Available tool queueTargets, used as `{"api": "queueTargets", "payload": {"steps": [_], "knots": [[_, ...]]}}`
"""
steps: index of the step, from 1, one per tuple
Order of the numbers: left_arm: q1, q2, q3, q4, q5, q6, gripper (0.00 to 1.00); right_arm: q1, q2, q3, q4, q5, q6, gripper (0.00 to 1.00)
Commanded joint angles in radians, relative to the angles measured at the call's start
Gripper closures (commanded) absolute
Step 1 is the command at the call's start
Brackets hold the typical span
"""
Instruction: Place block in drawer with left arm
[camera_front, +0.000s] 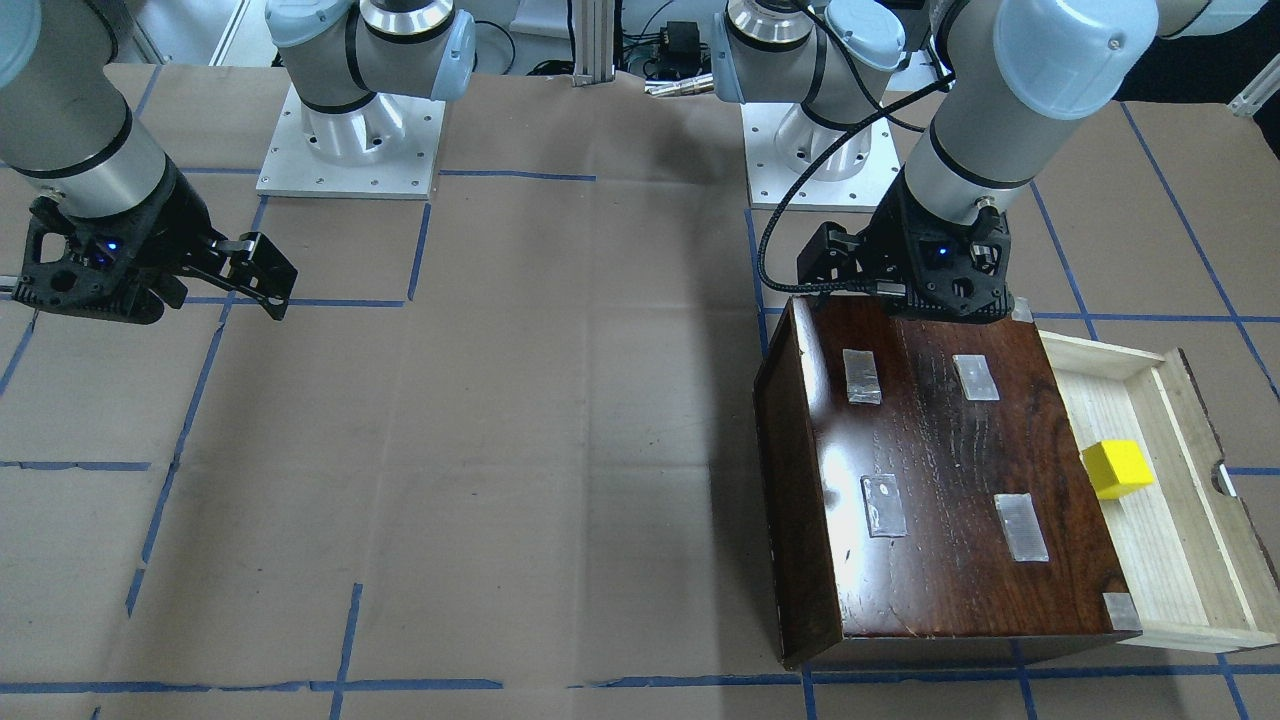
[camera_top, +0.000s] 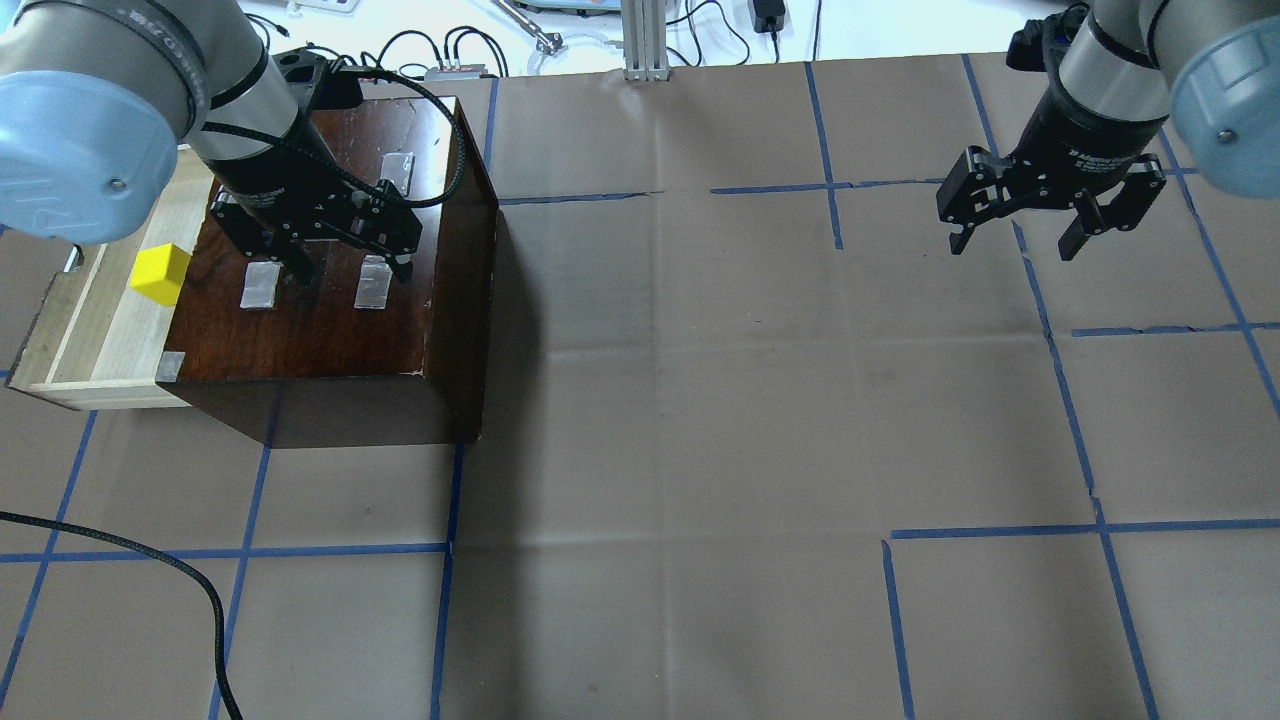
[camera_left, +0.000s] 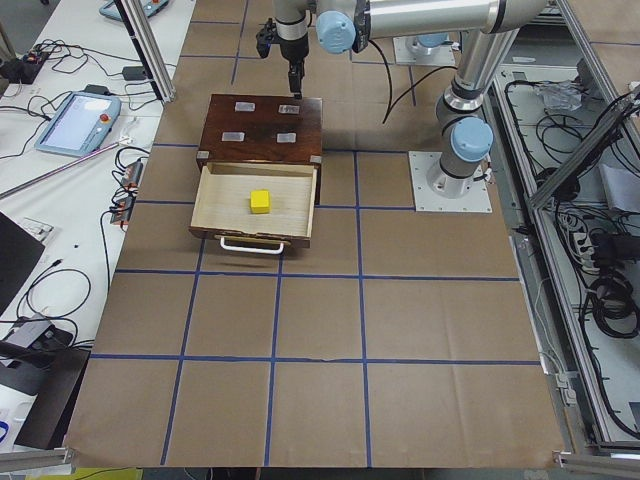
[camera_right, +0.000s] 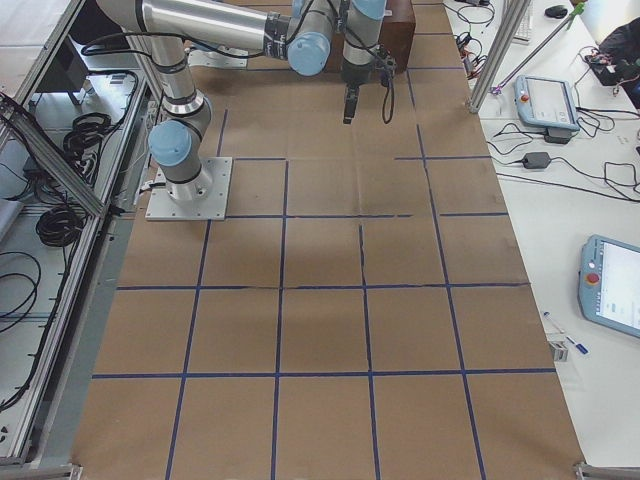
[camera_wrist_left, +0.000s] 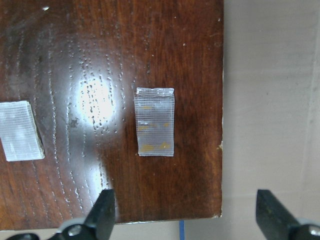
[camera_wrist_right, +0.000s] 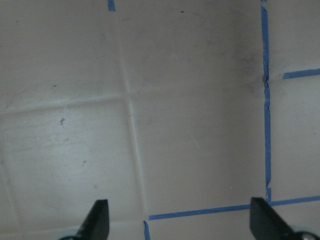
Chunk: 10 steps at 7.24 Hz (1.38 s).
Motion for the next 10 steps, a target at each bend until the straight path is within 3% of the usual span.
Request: {"api": "queueTargets", "payload": {"steps": [1,10], "knots": [[-0.005,0.006,-0.008,-0.001,-0.007,0.002,0.01,0.000,0.000,0.000,0.000,0.000,0.001,0.00],[-0.028,0.003,-0.005,0.023,0.002,0.025,0.01,0.000,0.000,0.000,0.000,0.000,0.000,0.00]]}}
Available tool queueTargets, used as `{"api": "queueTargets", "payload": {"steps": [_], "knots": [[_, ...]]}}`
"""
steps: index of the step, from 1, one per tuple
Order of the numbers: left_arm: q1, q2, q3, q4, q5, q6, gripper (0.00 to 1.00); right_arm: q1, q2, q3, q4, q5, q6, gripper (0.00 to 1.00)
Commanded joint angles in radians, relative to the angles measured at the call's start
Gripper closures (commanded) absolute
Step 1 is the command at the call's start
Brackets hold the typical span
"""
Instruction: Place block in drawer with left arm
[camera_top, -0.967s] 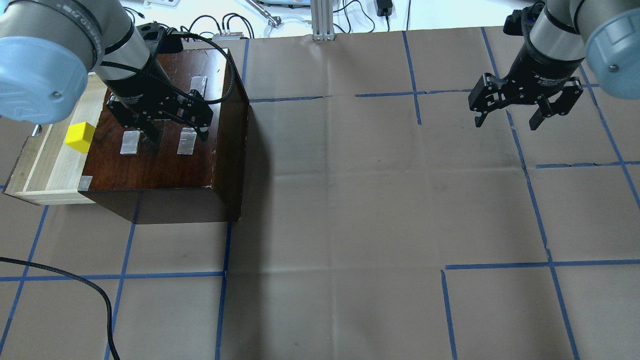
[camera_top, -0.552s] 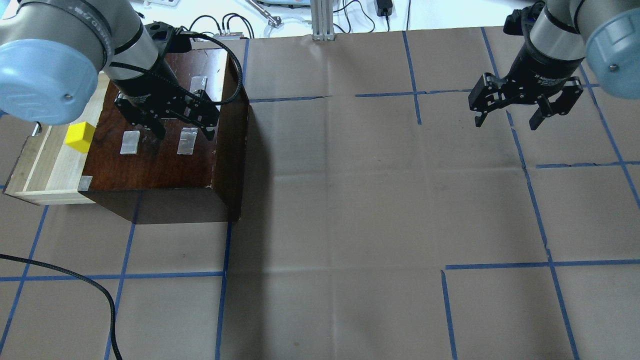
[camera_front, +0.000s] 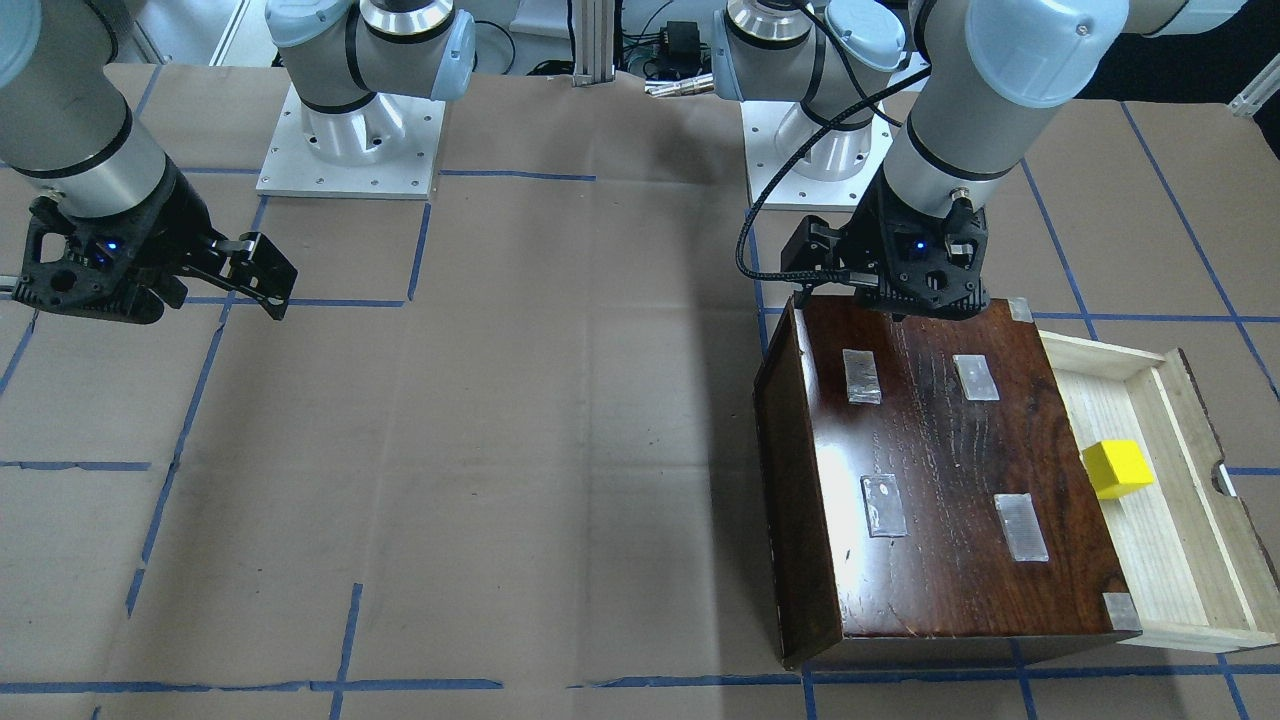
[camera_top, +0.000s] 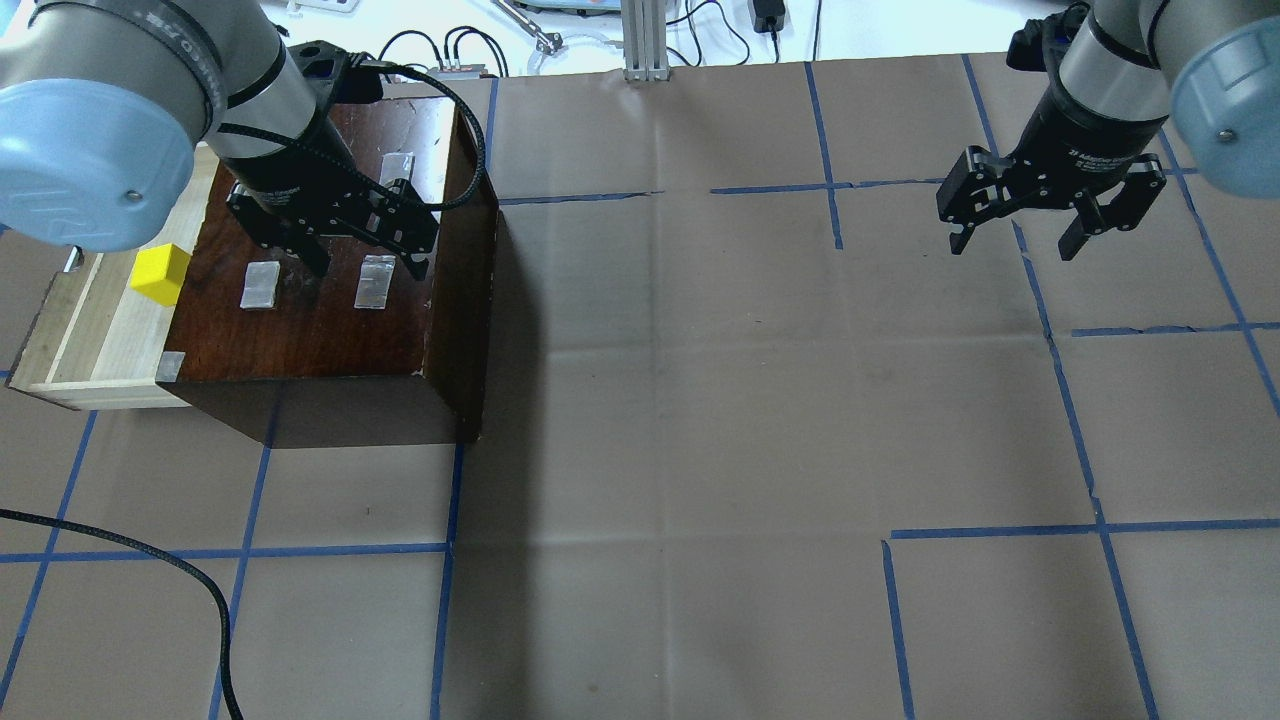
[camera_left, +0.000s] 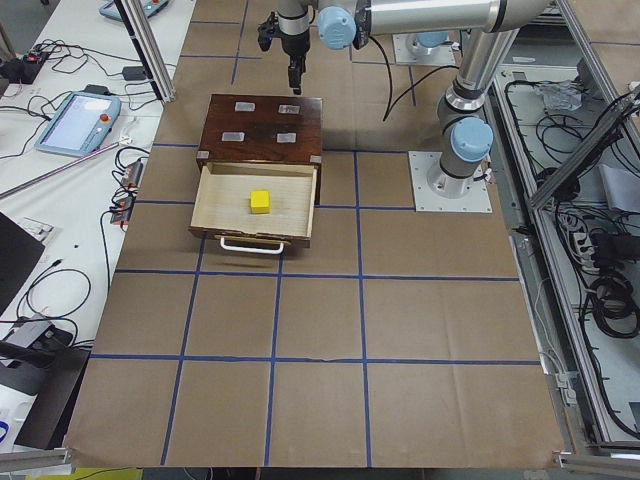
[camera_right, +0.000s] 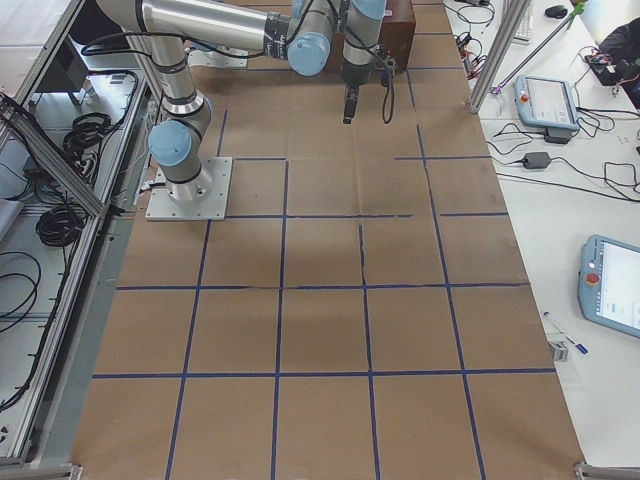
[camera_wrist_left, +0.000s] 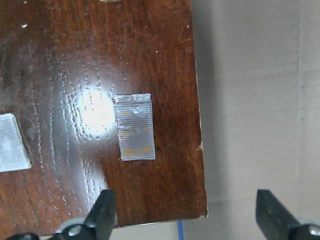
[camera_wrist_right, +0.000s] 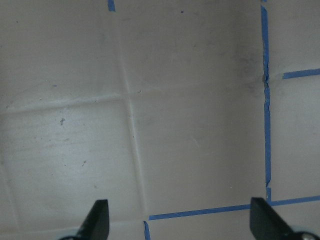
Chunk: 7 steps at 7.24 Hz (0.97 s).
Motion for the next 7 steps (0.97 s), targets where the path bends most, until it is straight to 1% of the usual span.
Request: {"api": "queueTargets", "payload": {"steps": [1,7], "knots": [[0.000,-0.001,0.000,0.000,0.000,0.000,0.01,0.000,0.000,0.000,0.000,0.000,-0.001,0.00],[0.000,0.014,-0.003,-0.002,0.002,0.000,0.01,0.000,0.000,0.000,0.000,0.000,0.001,0.00]]}}
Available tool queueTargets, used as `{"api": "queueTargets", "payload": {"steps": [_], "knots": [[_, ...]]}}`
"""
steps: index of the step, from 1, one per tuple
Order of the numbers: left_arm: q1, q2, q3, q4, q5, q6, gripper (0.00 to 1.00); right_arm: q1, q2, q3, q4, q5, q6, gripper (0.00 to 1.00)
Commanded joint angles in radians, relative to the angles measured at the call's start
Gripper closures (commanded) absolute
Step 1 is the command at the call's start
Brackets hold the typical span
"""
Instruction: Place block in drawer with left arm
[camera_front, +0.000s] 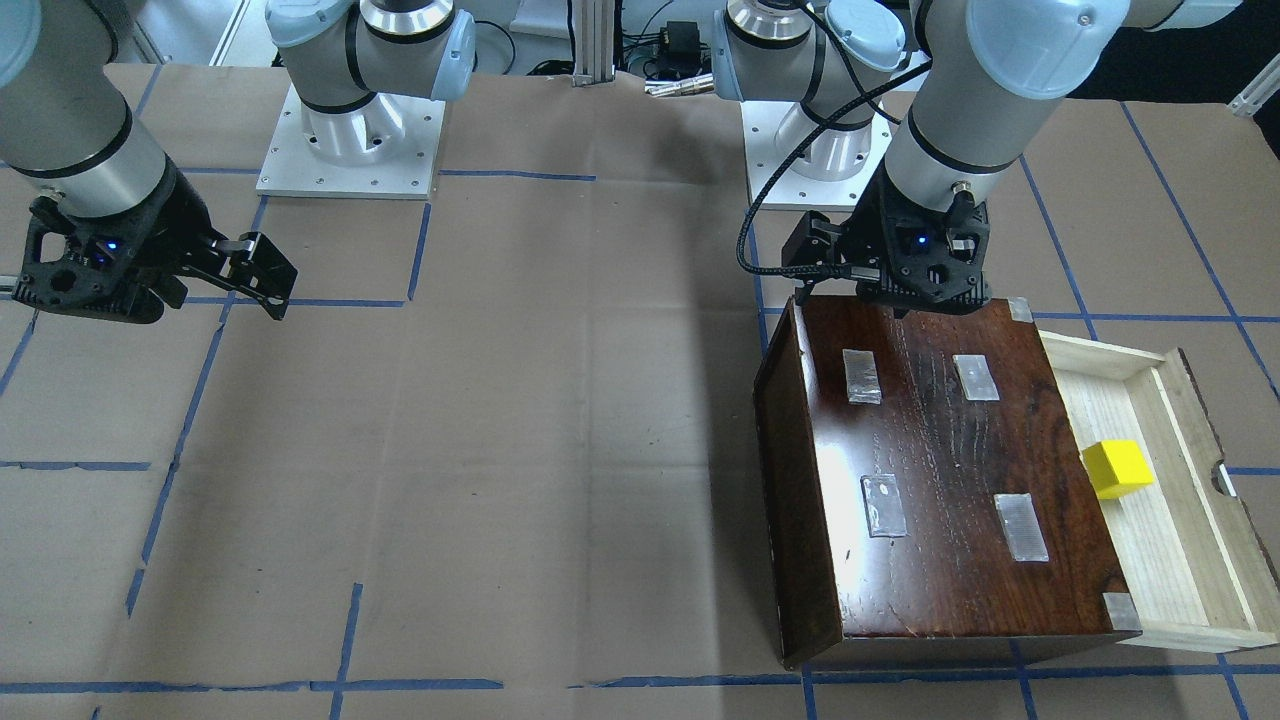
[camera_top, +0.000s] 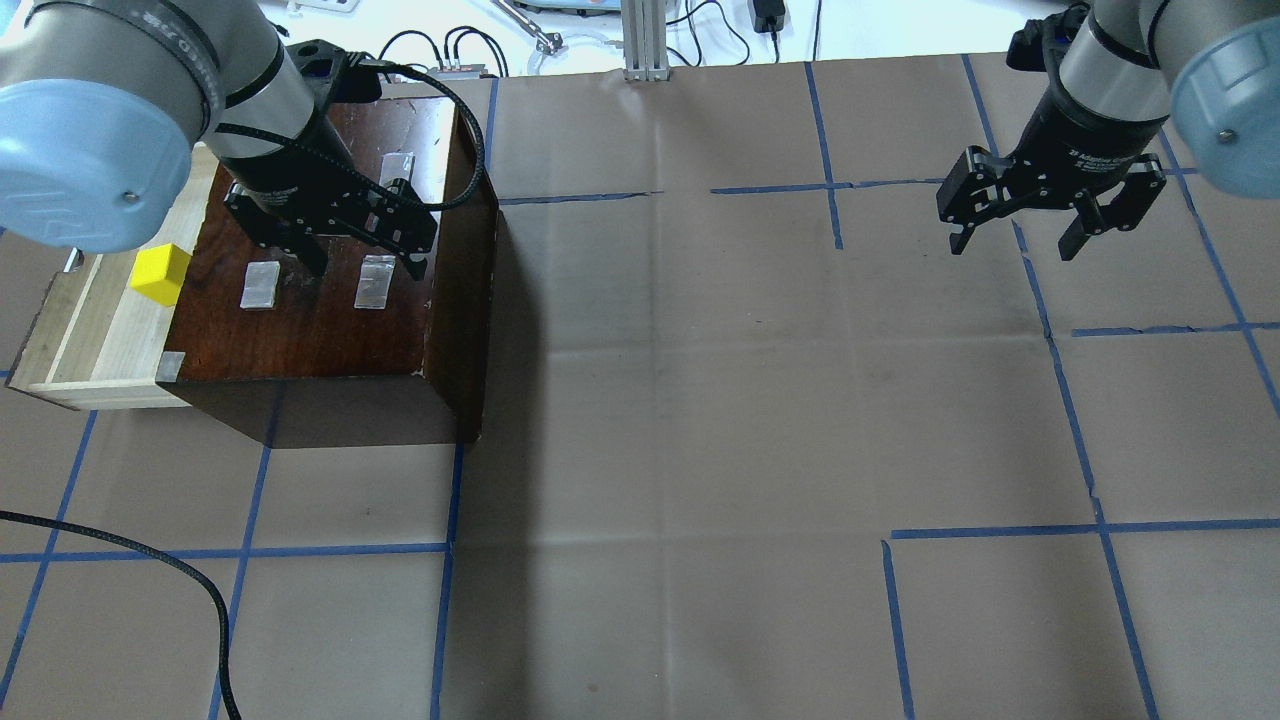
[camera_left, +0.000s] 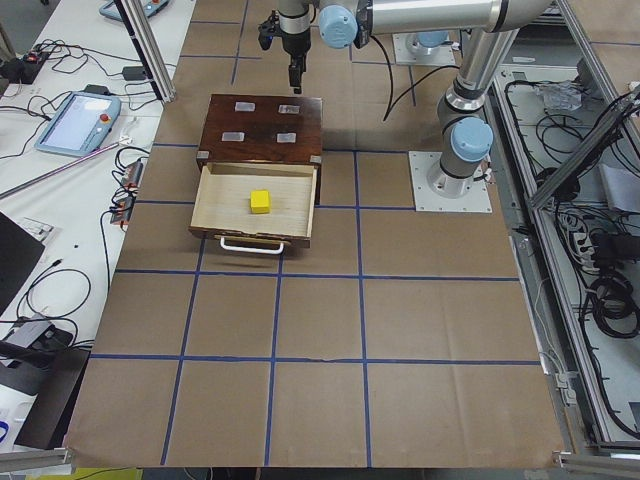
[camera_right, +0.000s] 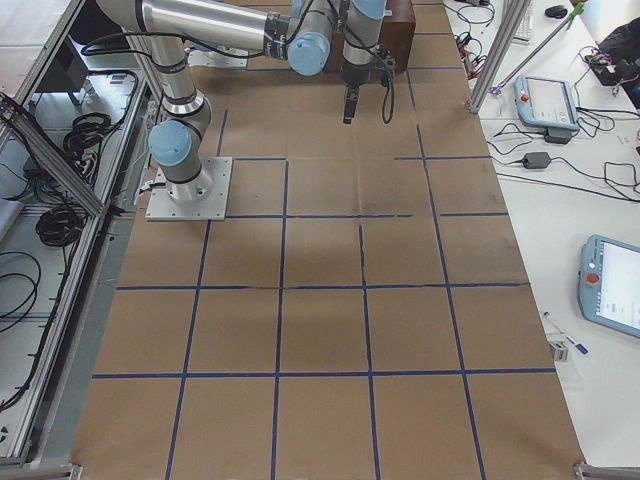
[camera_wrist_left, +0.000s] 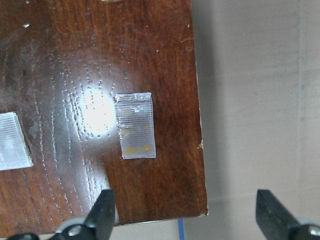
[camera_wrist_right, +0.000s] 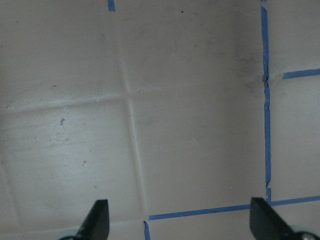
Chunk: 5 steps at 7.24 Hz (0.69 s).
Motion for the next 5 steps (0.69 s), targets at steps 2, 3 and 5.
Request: {"api": "queueTargets", "payload": {"steps": [2,3,5], "knots": [[0.000,0.001,-0.003,0.000,0.000,0.000,0.01,0.000,0.000,0.000,0.000,0.000,0.001,0.00],[0.000,-0.004,-0.005,0.000,-0.001,0.000,0.01,0.000,0.000,0.000,0.000,0.000,-0.001,0.00],[0.000,-0.002,-0.005,0.000,-0.001,0.000,0.01,0.000,0.000,0.000,0.000,0.000,-0.001,0.00]]}}
